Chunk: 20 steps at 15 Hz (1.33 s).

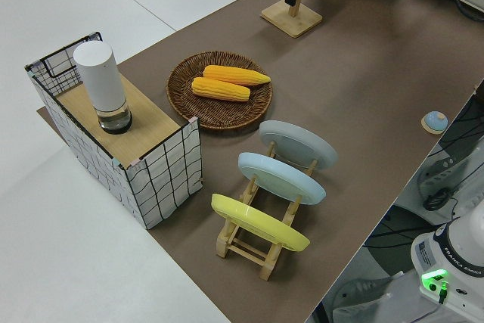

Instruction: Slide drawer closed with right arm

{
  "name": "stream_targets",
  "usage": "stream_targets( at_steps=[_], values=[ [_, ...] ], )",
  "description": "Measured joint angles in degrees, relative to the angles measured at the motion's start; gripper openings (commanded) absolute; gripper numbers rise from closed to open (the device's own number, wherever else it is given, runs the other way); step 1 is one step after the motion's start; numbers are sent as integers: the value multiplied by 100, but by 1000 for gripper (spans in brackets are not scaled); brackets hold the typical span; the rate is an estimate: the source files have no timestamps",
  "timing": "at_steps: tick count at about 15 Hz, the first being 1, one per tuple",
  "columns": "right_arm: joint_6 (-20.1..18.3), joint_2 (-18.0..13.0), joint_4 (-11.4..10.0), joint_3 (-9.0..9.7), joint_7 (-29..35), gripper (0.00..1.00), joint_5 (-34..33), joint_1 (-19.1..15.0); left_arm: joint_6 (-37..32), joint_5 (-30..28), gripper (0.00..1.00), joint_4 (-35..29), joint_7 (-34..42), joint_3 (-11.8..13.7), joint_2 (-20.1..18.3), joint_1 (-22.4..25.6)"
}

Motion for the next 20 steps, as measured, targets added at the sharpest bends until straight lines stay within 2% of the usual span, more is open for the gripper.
stream_targets(
  at_steps=[12,13,14,16,17,20],
  values=[
    [0,0,20,13,0,965,0,0,0,0,993,0,0,0,0,0],
    [0,0,21,22,0,757,0,0,0,0,993,0,0,0,0,0],
    [0,0,21,28,0,482,0,0,0,0,993,0,0,0,0,0],
    [0,0,22,29,0,131,0,0,0,0,993,0,0,0,0,0],
    [0,0,22,29,0,2,0,0,0,0,993,0,0,0,0,0],
    [0,0,22,29,-1,0,0,0,0,0,993,0,0,0,0,0]
  ],
)
